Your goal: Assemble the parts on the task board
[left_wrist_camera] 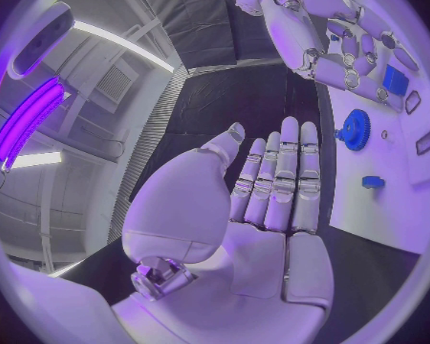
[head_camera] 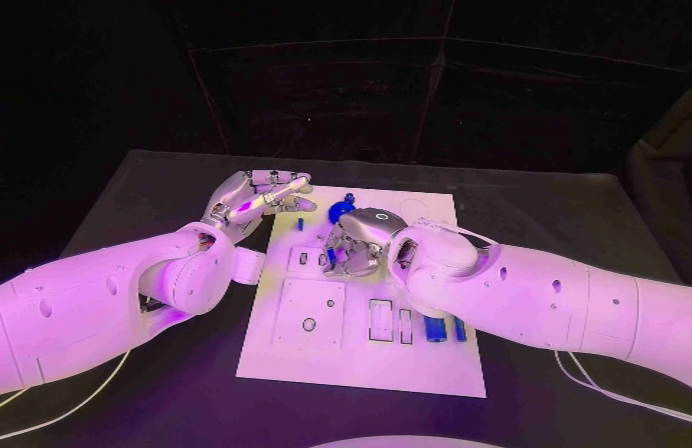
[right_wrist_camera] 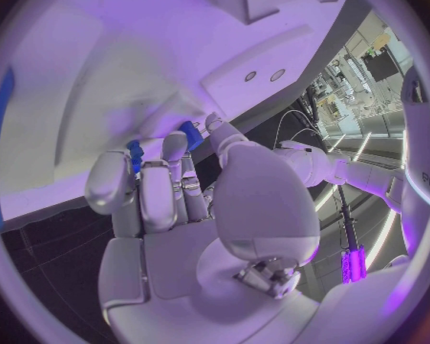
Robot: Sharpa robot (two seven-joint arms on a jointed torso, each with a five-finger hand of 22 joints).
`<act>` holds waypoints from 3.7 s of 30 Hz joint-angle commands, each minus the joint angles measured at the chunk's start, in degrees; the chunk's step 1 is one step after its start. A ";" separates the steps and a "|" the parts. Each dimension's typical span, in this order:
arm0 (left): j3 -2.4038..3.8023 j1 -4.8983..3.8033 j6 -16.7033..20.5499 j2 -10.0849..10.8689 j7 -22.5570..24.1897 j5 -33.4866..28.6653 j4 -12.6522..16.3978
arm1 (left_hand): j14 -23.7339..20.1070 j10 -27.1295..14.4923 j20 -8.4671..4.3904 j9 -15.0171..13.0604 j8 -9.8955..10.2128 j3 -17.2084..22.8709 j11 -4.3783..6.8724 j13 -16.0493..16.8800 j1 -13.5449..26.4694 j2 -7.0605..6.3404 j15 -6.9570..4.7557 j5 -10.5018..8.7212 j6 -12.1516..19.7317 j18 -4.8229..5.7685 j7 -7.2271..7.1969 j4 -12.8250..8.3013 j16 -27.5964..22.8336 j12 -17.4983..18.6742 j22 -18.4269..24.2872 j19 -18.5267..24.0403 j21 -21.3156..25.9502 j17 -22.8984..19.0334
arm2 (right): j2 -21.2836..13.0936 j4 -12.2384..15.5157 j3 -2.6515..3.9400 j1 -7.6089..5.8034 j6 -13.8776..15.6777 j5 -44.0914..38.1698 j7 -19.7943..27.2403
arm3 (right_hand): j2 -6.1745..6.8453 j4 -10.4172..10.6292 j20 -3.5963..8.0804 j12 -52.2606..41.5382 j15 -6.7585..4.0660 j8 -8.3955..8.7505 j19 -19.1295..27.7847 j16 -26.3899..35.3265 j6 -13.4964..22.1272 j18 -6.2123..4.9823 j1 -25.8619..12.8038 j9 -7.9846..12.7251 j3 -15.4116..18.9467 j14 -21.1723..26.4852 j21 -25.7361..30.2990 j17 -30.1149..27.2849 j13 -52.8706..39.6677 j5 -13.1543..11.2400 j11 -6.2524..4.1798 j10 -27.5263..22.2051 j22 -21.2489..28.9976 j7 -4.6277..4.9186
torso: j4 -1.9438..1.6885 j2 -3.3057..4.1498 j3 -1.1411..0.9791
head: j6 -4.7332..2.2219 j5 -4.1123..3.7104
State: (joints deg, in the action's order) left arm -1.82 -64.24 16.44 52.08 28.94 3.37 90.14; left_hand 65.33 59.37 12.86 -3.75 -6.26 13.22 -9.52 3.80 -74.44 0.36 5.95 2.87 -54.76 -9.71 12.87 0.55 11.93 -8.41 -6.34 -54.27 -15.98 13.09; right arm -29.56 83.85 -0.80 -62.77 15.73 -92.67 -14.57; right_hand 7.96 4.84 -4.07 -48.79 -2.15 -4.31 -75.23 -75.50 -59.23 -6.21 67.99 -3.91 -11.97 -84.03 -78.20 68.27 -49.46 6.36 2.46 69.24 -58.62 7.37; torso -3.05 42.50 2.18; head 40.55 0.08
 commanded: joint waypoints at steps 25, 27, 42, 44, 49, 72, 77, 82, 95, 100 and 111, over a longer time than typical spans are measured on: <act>0.06 -1.27 -1.80 0.97 -18.30 16.04 -0.21 | 20.91 13.85 -7.58 -0.93 -2.85 0.20 6.54 4.64 7.69 -2.84 -6.79 0.09 -6.43 -0.83 -5.23 1.88 36.11 -6.90 -7.12 -17.81 -13.90 30.25 | -14.40 11.48 0.19 -2.77 11.26 18.42 24.01 | -2.98 2.86 -1.32 2.42 1.39 0.09 1.77 3.66 6.77 -0.31 6.02 0.01 12.42 -1.00 1.96 -3.43 4.24 3.64 1.35 -4.00 3.47 1.58 | 0.04 -1.28 -0.88 | -0.63 0.13; 0.06 -2.09 -3.65 1.02 -24.02 20.31 -0.14 | 21.86 15.73 -8.11 -1.21 -3.80 -1.45 6.84 6.88 9.96 -3.02 -7.45 0.09 -6.61 -0.60 -5.86 3.52 47.75 -10.19 -8.50 -19.13 -16.17 42.10 | -16.73 12.35 0.24 -4.16 9.81 22.61 24.07 | -3.22 2.86 -1.31 2.49 1.38 0.07 2.02 4.03 6.71 -0.39 6.19 0.01 12.55 -0.87 2.20 -3.85 4.36 3.72 1.33 -4.07 3.94 1.57 | 0.10 -1.59 -1.04 | -0.57 0.21; -2.68 -11.61 -27.60 -5.08 -45.70 50.41 -6.46 | 22.82 7.67 -11.26 -10.64 -19.93 -15.53 9.77 29.57 13.74 2.48 -10.25 0.04 -3.16 2.88 -8.71 13.71 71.60 -37.99 -41.76 -28.80 -46.60 68.46 | -24.65 8.54 0.32 -8.60 8.35 35.99 18.58 | -4.65 3.39 -1.19 1.88 1.25 -0.03 2.85 5.75 6.36 -0.70 6.41 0.01 14.10 -0.53 3.27 -5.57 4.35 5.63 1.19 -3.56 5.87 1.43 | 0.33 -3.82 -2.53 | 0.40 0.48; -3.90 -12.55 -28.15 -6.36 -46.01 51.34 -7.53 | 23.36 10.70 -11.48 -12.52 -22.41 -16.55 10.32 37.63 13.73 3.15 -10.65 -0.04 -3.40 3.56 -9.39 14.03 73.45 -45.20 -45.93 -29.58 -49.55 70.79 | -24.67 8.16 0.32 -8.68 8.36 36.15 17.95 | -4.69 3.40 -1.18 1.85 1.24 -0.03 2.90 5.85 6.35 -0.72 6.44 0.01 14.20 -0.51 3.34 -5.68 4.35 5.75 1.19 -3.54 6.00 1.42 | 0.29 -3.85 -2.57 | 0.42 0.57; -6.38 -14.03 -28.71 -9.44 -46.58 52.49 -10.11 | 24.07 13.08 -12.25 -18.49 -28.88 -19.90 11.25 48.63 13.65 4.29 -11.27 -0.23 -0.77 4.59 -10.31 14.51 76.16 -55.07 -53.20 -30.28 -54.70 74.26 | -24.47 7.45 0.32 -8.78 8.30 36.22 16.59 | -4.97 3.42 -1.13 1.74 1.19 -0.04 2.94 6.18 6.28 -0.76 6.74 0.02 14.68 -0.51 3.53 -5.96 4.42 6.70 1.13 -3.43 6.28 1.38 | 0.27 -3.97 -2.77 | 0.60 0.71; -8.56 -14.69 -30.48 -17.20 -47.61 51.97 -16.75 | 24.12 12.08 -12.16 -22.03 -31.81 -21.86 11.10 49.56 13.06 5.42 -11.25 -0.06 1.72 4.70 -10.39 14.03 76.46 -55.92 -54.51 -29.76 -55.57 74.66 | -23.57 6.15 0.31 -8.82 8.34 35.27 13.80 | -6.05 3.74 -0.94 1.86 1.01 -0.04 2.98 7.25 6.03 -0.86 8.00 0.03 16.67 -0.63 4.21 -6.73 5.28 12.20 0.95 -3.45 7.23 1.22 | 0.30 -3.71 -2.41 | 0.85 0.92; -9.18 -14.69 -32.45 -18.11 -47.83 52.64 -17.72 | 24.16 11.92 -12.14 -22.35 -32.01 -22.20 11.08 49.48 13.35 5.48 -11.23 -0.06 1.98 4.74 -10.36 14.14 76.57 -55.85 -54.83 -29.75 -55.78 74.82 | -23.47 6.08 0.31 -8.82 8.33 35.25 13.68 | -6.06 3.77 -0.93 1.86 1.01 -0.05 3.02 7.30 6.02 -0.88 8.00 0.03 16.73 -0.62 4.27 -6.78 5.30 12.34 0.94 -3.44 7.36 1.22 | 0.35 -3.61 -2.36 | 1.00 0.94; -9.58 -14.67 -33.60 -18.91 -47.98 53.55 -18.70 | 24.19 11.94 -12.13 -22.54 -32.14 -22.41 11.07 49.64 13.53 5.52 -11.21 -0.06 2.10 4.78 -10.36 14.21 76.68 -55.96 -55.11 -29.76 -55.97 74.96 | -23.41 5.97 0.31 -8.82 8.33 35.24 13.60 | -6.06 3.77 -0.93 1.86 1.01 -0.05 3.02 7.30 6.02 -0.88 8.00 0.03 16.73 -0.62 4.27 -6.78 5.30 12.34 0.94 -3.44 7.36 1.22 | 0.31 -3.62 -2.29 | 1.21 0.92; -9.82 -14.62 -33.99 -20.06 -48.09 54.12 -20.02 | 24.29 12.23 -12.13 -22.86 -32.42 -22.52 11.11 50.22 13.44 5.73 -11.23 -0.06 2.14 4.89 -10.41 14.09 76.95 -56.40 -55.82 -29.87 -56.44 75.35 | -23.05 5.71 0.30 -8.82 8.27 35.24 13.58 | -6.16 3.89 -0.92 1.94 0.99 -0.05 3.05 7.44 5.99 -0.90 7.99 0.03 16.90 -0.61 4.35 -6.91 5.45 12.77 0.93 -3.47 7.49 1.21 | 0.27 -3.60 -2.28 | 1.56 0.92; -9.85 -14.55 -33.74 -20.49 -48.10 54.40 -20.54 | 24.30 12.22 -12.13 -23.02 -32.56 -22.55 11.13 50.22 13.33 5.85 -11.24 -0.05 2.18 4.90 -10.43 13.98 76.99 -56.42 -55.97 -29.87 -56.55 75.39 | -22.78 5.59 0.30 -8.82 8.30 35.24 13.70 | -6.23 3.94 -0.92 1.90 0.99 -0.05 3.04 7.44 5.98 -0.90 8.01 0.03 16.97 -0.63 4.36 -6.88 5.44 12.98 0.93 -3.43 7.51 1.21 | 0.32 -3.54 -2.25 | 1.53 1.03; -9.89 -14.41 -34.39 -21.32 -48.17 55.41 -21.33 | 24.34 12.28 -12.13 -23.15 -32.66 -22.57 11.14 50.34 13.28 5.96 -11.25 -0.05 2.20 4.94 -10.45 13.92 77.11 -56.51 -56.25 -29.91 -56.73 75.56 | -22.57 5.50 0.30 -8.81 8.32 35.23 13.78 | -6.29 4.00 -0.91 1.92 0.98 -0.05 3.05 7.44 5.98 -0.91 8.01 0.03 17.03 -0.64 4.40 -6.86 5.48 13.16 0.93 -3.43 7.57 1.20 | 0.32 -3.52 -2.25 | 1.72 0.83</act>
State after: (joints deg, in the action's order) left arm -11.71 -78.61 -16.98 30.87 -18.72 57.91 68.86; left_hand 83.96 71.45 0.96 -26.83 -38.61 -9.15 1.53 54.08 -61.07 5.72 -5.12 2.87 -53.01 -5.68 2.35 14.54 88.70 -64.62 -62.53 -84.00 -72.44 74.92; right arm -52.19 89.31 -0.55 -71.46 24.20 -57.41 -1.09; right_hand 2.16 8.75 -5.09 -46.97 -1.13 -4.21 -72.58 -68.42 -52.88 -6.22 76.08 -3.83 4.70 -84.04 -74.02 61.40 -44.07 19.33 3.58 65.71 -51.11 8.53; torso -2.72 38.95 -0.05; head 42.23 0.96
